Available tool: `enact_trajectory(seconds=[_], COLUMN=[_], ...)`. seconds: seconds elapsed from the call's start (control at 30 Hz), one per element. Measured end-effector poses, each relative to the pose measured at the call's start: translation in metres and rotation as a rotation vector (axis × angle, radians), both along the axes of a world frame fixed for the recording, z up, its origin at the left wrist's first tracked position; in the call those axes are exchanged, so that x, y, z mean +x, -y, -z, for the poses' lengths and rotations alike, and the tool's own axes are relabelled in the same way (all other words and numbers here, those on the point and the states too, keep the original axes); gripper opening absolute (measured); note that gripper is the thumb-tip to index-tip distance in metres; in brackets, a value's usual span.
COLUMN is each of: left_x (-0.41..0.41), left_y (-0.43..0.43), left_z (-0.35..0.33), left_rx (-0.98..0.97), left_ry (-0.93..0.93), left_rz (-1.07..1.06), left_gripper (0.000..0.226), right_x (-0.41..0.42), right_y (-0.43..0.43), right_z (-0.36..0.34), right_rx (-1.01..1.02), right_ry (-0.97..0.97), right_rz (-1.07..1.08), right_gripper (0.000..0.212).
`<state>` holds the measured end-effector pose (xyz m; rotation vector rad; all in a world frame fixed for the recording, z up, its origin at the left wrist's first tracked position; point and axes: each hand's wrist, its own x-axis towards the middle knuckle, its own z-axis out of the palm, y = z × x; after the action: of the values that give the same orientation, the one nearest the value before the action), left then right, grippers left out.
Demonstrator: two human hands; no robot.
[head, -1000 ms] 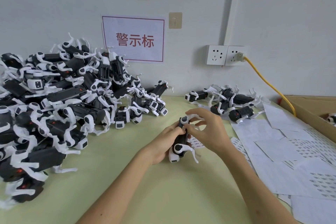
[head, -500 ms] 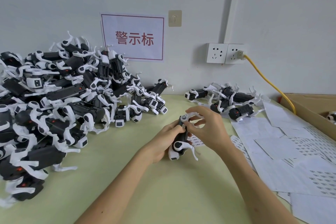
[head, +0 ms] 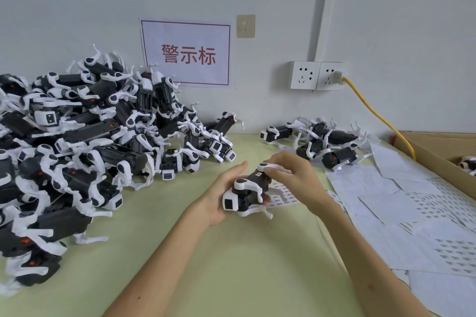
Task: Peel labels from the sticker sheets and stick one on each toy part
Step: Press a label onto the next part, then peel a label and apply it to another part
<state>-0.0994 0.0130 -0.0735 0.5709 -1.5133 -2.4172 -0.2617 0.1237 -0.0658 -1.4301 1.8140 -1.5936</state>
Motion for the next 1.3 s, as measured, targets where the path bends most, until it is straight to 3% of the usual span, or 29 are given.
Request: enact_trajectory(seconds=[0.17, 0.37, 0.47, 0.57, 0.63, 0.8, 0.97, 1.07, 1.2, 1.3], left_x=[0.001, 0.000, -0.001, -0.004, -0.006, -0.003, 0.001, 0.004, 0.018, 0.023], left_y=[0.001, 0.012, 0.017, 0.017, 0.018, 0.025, 0.038, 0.043, 0.050, 0.061], left_z=[0.001, 0.003, 0.006, 0.009, 0.011, 0.015, 0.016, 0.021, 0.030, 0.035], left_rx=[0.045, 0.000, -0.003, -0.001, -0.014, -0.031, -0.109, -0.367, -1.116, -1.286], left_ry=[-0.108, -0.100, -0.085, -0.077, -0.086, -0.113, -0.134, -0.060, 0.241, 0.403], left_rz=[0.021, -0.422, -0.549, -0.586, -0.607, -0.706, -0.814, -0.874, -0.883, -0.755], left_gripper=[0.079, 0.055, 0.048, 0.039, 0.030, 0.025, 0.025, 0.041, 0.073, 0.082], right_x=[-0.008, -0.039, -0.062, -0.086, -0.095, -0.078, -0.057, -0.053, -0.051, -0.050], right_y=[-0.006, -0.014, -0.025, -0.047, -0.059, -0.047, -0.025, -0.020, -0.018, -0.015], right_z=[-0.004, -0.001, -0.007, -0.008, -0.006, -0.003, -0.002, -0.001, 0.001, 0.002], right_rx=[0.139, 0.119, -0.237, -0.712, -0.846, -0.595, -0.282, -0.236, -0.202, -0.181], right_ry=[0.279, 0.545, 0.877, 1.183, 1.286, 1.309, 1.144, 1.093, 1.044, 1.025], right_rz=[-0.022, 0.151, 0.278, 0.171, 0.119, 0.261, 0.320, 0.308, 0.293, 0.301], right_gripper=[0.015, 0.015, 0.020, 0.015, 0.027, 0.030, 0.012, 0.011, 0.011, 0.011])
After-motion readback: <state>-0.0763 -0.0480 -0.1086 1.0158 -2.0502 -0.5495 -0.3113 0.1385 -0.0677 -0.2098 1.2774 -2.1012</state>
